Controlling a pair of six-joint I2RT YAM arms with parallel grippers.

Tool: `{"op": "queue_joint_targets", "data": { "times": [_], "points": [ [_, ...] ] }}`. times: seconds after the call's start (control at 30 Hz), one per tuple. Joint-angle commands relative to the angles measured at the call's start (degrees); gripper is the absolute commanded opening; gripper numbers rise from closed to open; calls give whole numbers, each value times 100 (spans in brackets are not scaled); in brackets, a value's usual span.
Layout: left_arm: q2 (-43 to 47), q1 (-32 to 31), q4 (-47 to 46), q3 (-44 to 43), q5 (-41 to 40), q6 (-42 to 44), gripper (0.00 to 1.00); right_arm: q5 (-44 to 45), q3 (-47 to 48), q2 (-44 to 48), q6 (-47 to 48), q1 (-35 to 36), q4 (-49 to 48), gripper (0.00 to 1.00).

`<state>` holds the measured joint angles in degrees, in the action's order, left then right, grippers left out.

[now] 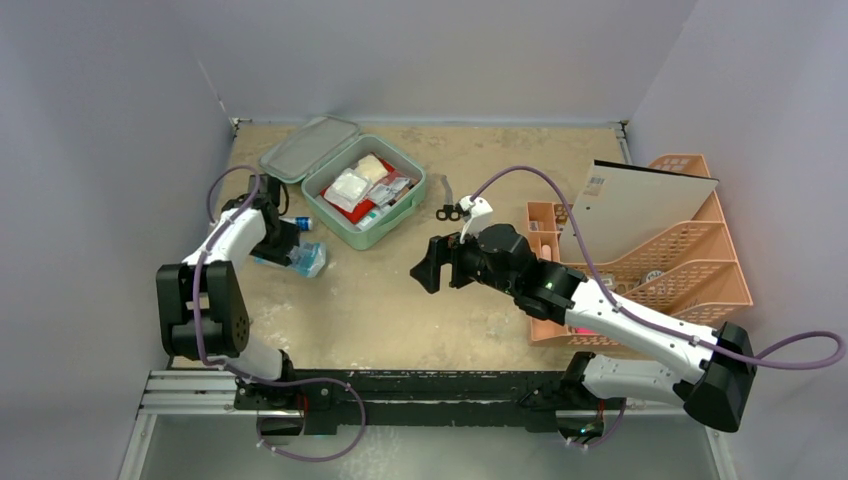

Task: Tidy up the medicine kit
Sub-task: Pick up the medical item at the center of the board.

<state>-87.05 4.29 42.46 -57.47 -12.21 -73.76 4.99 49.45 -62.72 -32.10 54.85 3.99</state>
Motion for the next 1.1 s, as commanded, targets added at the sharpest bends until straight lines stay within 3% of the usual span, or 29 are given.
{"op": "queue_joint_targets", "data": {
  "times": [0.0,0.43,0.63,0.9,1.07],
  "points": [
    [-238,71,-58,-54,5,159,46,34,31,82,28,24,-45,99],
    [-632,177,-609,409,245,15,42,21,84,18,19,26,-38,99],
    [-714,177,-702,636,360,-141,30,49,100,-56,13,25,-91,99],
    [-564,177,-427,689,288,-335,1,124,76,-34,3,21,-132,99],
    [-285,177,-140,599,233,-388,0,109,58,-39,0,22,-144,99]
  ]
}}
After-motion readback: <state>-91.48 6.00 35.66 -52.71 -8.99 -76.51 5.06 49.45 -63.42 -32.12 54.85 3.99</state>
